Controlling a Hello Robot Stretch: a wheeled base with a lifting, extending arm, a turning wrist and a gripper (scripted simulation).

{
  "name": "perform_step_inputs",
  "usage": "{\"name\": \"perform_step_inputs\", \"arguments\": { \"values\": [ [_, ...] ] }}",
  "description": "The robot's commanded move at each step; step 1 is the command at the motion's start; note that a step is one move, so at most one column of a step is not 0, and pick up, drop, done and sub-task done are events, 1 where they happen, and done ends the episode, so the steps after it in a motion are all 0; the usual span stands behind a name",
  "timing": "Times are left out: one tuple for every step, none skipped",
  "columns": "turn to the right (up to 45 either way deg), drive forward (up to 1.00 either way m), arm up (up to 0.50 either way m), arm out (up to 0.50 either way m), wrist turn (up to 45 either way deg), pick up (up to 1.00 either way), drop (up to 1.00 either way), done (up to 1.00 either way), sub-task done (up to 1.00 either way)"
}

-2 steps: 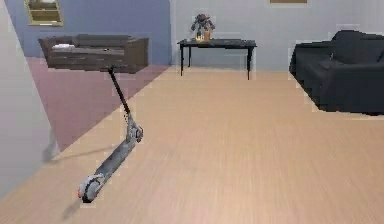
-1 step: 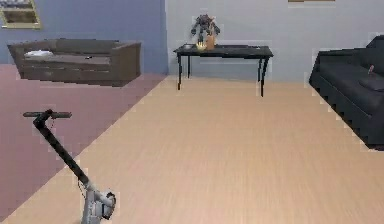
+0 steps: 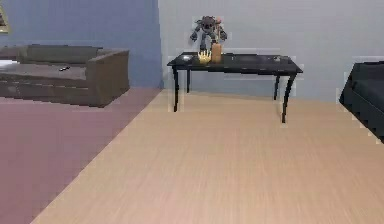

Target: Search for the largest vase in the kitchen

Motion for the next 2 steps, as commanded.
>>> {"name": "perform_step_inputs", "arguments": {
  "values": [
    [0.0,0.25,0.00,0.00,0.0,0.00,0.00,0.00,0.00],
    [-30.0,0.00,0.00,0.00,0.0,0.00,0.00,0.00,0.00]
  ]
}}
